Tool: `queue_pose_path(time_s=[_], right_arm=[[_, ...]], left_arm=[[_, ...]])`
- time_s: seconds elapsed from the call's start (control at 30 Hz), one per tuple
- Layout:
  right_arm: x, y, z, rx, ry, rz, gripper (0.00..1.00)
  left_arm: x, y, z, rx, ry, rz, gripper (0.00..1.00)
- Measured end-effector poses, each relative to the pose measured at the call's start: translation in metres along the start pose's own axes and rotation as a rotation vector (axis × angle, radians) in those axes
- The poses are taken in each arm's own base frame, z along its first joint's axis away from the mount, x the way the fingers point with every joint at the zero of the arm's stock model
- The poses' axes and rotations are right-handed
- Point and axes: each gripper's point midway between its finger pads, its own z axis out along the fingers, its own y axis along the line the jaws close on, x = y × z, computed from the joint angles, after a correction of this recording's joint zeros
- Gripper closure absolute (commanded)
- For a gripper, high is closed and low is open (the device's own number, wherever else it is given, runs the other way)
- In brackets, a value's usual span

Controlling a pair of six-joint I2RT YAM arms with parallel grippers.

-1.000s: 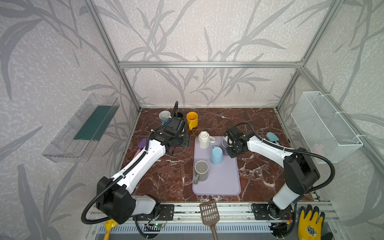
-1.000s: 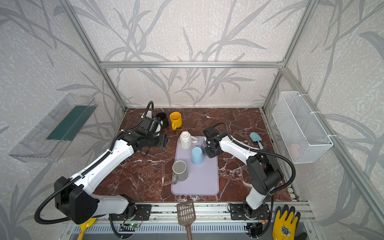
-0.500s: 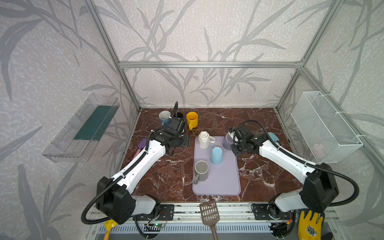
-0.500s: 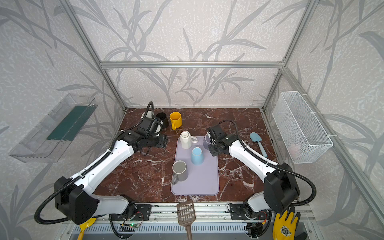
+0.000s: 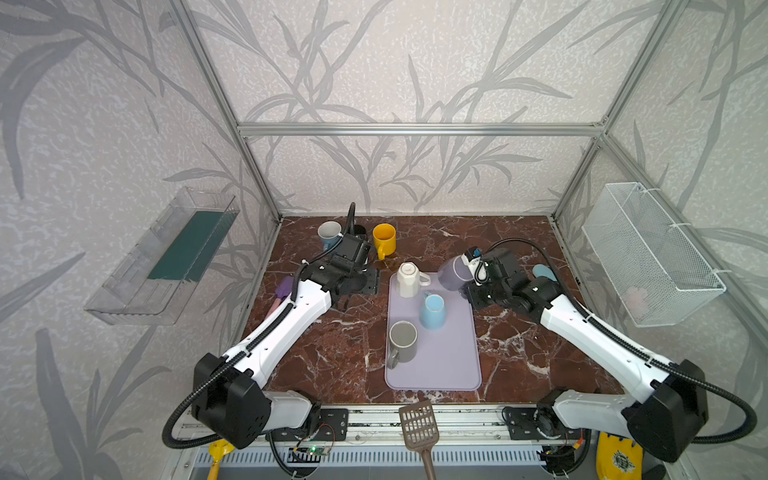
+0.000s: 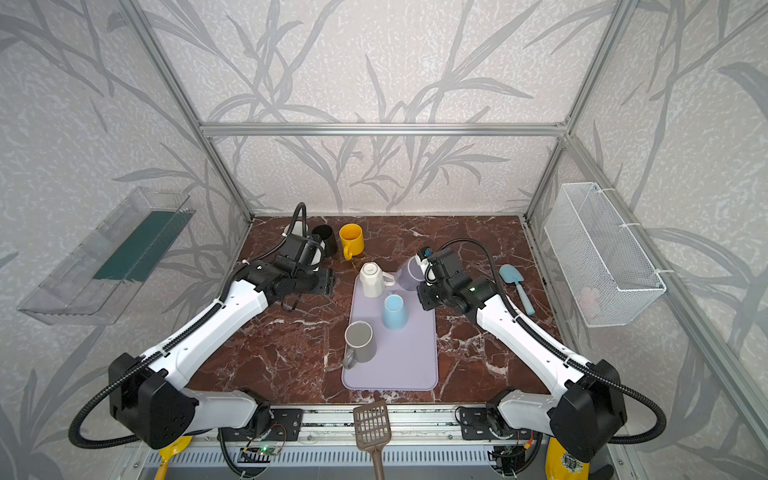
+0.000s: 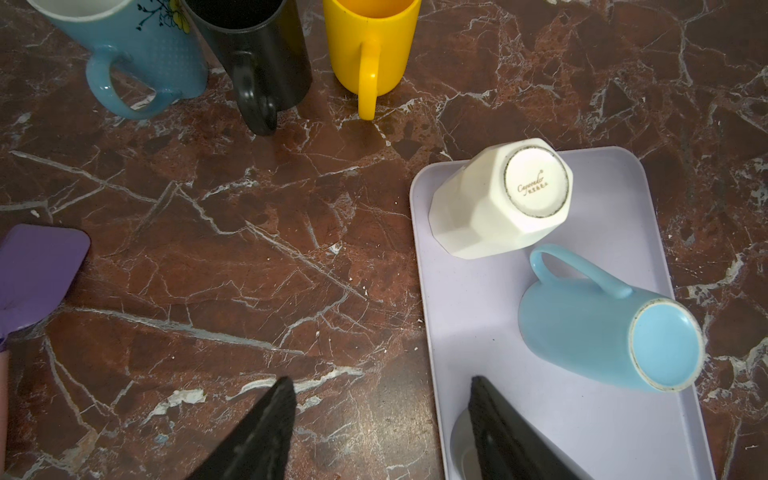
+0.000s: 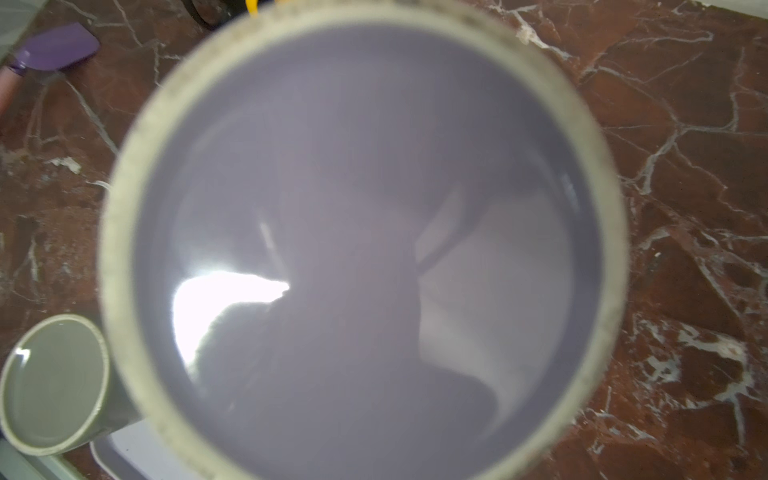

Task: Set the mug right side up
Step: 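Lift the lavender mug off the tray toward the left gripper with the right gripper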

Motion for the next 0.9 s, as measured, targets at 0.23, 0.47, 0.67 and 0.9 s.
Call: queue_pose_path(time_s=[0.23, 0.47, 0.67, 0.9], right_arm=[[-0.010, 0.019, 0.003, -0.143, -0.046, 0.072, 1.00], [-0.030, 0.040, 0.000, -0.274, -0.105, 0.122, 1.00], [-0.044, 0.055, -0.004, -0.371, -0.144, 0.158, 1.00], [-0.061, 0.072, -0.012, -0.493, -0.200, 0.188, 1.00]], left_arm=[[-0.001, -0.005, 0.000, 0.032, -0.009, -0.005, 0.32], [-0.001, -0.021, -0.005, 0.133, -0.031, -0.014, 0.32], [-0.002, -0.042, -0.017, 0.275, -0.069, -0.013, 0.31], [-0.006, -0.066, -0.031, 0.453, -0.119, -0.016, 0.31]])
